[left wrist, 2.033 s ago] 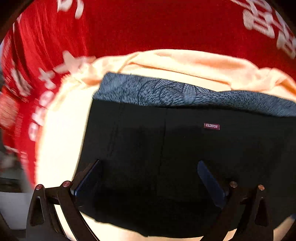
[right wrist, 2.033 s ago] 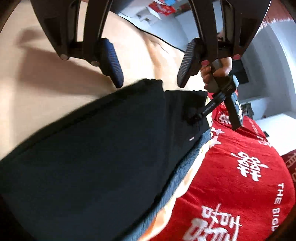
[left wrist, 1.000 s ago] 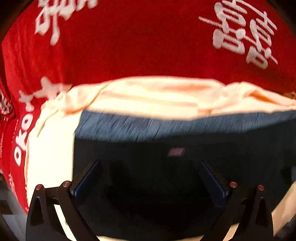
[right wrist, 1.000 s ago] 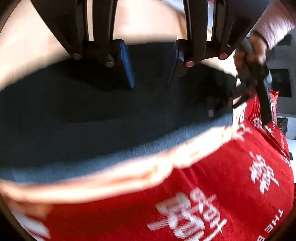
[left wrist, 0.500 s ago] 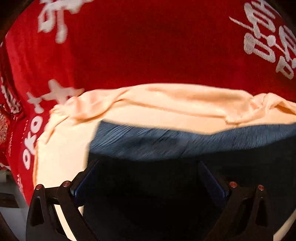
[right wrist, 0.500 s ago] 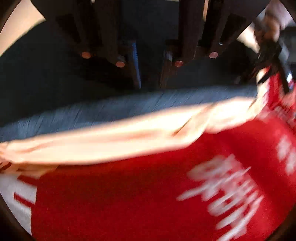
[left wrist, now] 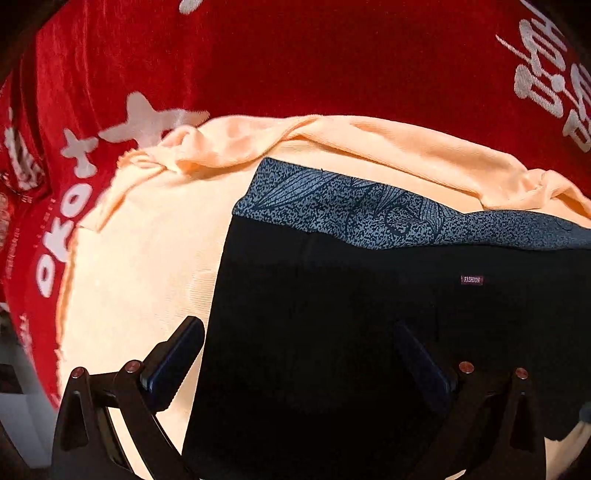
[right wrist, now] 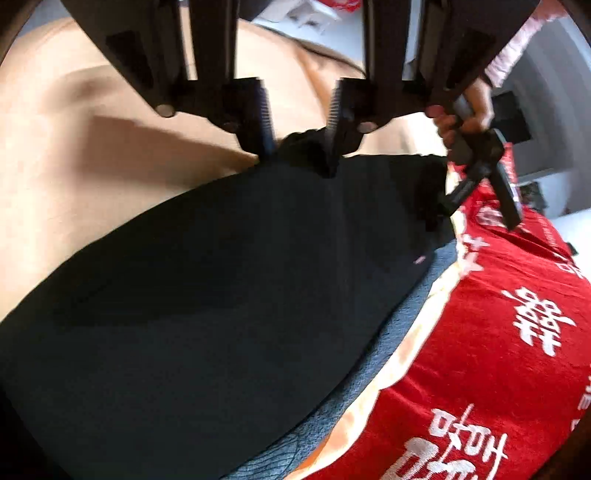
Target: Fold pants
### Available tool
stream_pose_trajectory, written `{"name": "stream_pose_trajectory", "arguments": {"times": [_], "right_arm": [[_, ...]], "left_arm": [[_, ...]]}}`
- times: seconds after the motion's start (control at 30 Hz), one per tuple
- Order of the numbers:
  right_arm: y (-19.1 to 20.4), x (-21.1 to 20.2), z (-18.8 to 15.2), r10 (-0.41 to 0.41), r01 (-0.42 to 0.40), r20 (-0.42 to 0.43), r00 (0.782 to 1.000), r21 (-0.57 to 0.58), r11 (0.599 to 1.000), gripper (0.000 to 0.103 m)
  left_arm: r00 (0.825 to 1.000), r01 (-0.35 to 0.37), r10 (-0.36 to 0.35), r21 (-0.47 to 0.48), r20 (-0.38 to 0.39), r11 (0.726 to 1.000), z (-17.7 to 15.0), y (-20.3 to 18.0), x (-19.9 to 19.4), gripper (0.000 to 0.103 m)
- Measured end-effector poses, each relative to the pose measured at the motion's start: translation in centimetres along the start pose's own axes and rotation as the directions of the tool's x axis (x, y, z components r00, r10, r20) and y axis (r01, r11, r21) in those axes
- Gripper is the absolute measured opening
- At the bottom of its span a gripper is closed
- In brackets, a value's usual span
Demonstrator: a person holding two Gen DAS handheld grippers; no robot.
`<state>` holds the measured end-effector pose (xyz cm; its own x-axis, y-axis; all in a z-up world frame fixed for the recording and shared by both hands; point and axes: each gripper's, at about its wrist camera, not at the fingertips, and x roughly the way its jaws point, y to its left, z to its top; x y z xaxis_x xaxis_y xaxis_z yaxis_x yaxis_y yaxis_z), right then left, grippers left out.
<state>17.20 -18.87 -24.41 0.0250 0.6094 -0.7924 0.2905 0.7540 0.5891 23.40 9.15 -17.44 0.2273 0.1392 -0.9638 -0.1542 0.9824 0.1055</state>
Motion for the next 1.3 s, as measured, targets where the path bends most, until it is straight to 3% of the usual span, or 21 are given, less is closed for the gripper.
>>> {"name": "stream_pose_trajectory", "arguments": {"times": [0.1,0.2,0.27,0.4,0.47,0.5,0.53,0.57,0.63,0.8,0.9,1.03,1.3], "right_arm": [[-0.9,-0.4,-1.1,-0.002,0.004,-0.037,0.999,0.053,0.999,0.026],[-0.3,-2.6,-1.3,-0.063,0.063,-0.018,0.998,-0.031,0.998,0.031],[0.5,-4.4,-0.7,-0.135,0.139,0.038,0.990,-0.119,0.983,0.047],[2.2,-6.6,2.7,-0.237,0.278,0.184,0.954,-0.241,0.930,0.055],[1.9,-5.9,5.0,-0.273,0.320,0.209,0.939,-0.242,0.916,0.072],[1.1,-5.1,5.8,-0.297,0.333,0.177,0.938,-0.231,0.914,0.076],[0.1,-4.2,6.4,-0.309,0.331,0.133,0.942,-0.202,0.922,0.076],[-0.3,-4.5,6.5,-0.284,0.307,0.144,0.948,-0.181,0.934,0.076],[-0.4,-5.8,6.2,-0.249,0.272,0.148,0.957,-0.166,0.948,0.076],[-2.1,-8.5,4.3,-0.220,0.234,0.117,0.969,-0.123,0.965,0.076],[-3.4,-10.2,3.3,-0.238,0.250,0.124,0.963,-0.086,0.964,0.076],[-6.2,-13.1,2.6,-0.250,0.258,0.157,0.955,-0.032,0.965,0.076],[-12.4,-18.2,2.7,-0.262,0.252,0.202,0.944,0.074,0.965,0.076]], "left_arm": [[0.999,0.029,-0.032,-0.055,-0.041,0.998,-0.6,0.9,0.8,0.103],[0.998,-0.017,0.014,-0.060,-0.058,0.998,0.0,0.7,-0.3,0.103],[1.000,-0.022,0.022,-0.028,-0.020,0.999,0.6,-0.2,-1.6,0.103],[0.998,-0.035,0.034,0.012,0.052,0.999,2.3,-2.9,-3.1,0.103],[0.996,-0.072,0.071,0.007,0.047,0.997,3.4,-3.6,-2.3,0.103],[0.995,-0.095,0.094,0.005,0.011,0.996,3.2,-4.0,-1.5,0.103],[0.992,-0.124,0.124,-0.002,-0.027,0.992,3.5,-3.3,0.0,0.103],[0.987,-0.150,0.149,-0.016,-0.062,0.989,2.9,-3.7,0.4,0.103],[0.992,-0.116,0.113,-0.056,-0.058,0.992,2.3,-4.0,-0.5,0.103],[0.993,-0.084,0.085,0.013,-0.076,0.996,0.0,-7.3,-3.1,0.103],[0.996,-0.029,0.032,0.037,-0.079,0.999,-1.6,-11.8,-6.2,0.103],[0.996,0.027,-0.021,0.069,-0.091,0.997,-1.9,-15.3,-7.1,0.103],[0.995,0.046,-0.033,0.139,-0.097,0.989,-2.3,-22.4,-8.5,0.103]]}}
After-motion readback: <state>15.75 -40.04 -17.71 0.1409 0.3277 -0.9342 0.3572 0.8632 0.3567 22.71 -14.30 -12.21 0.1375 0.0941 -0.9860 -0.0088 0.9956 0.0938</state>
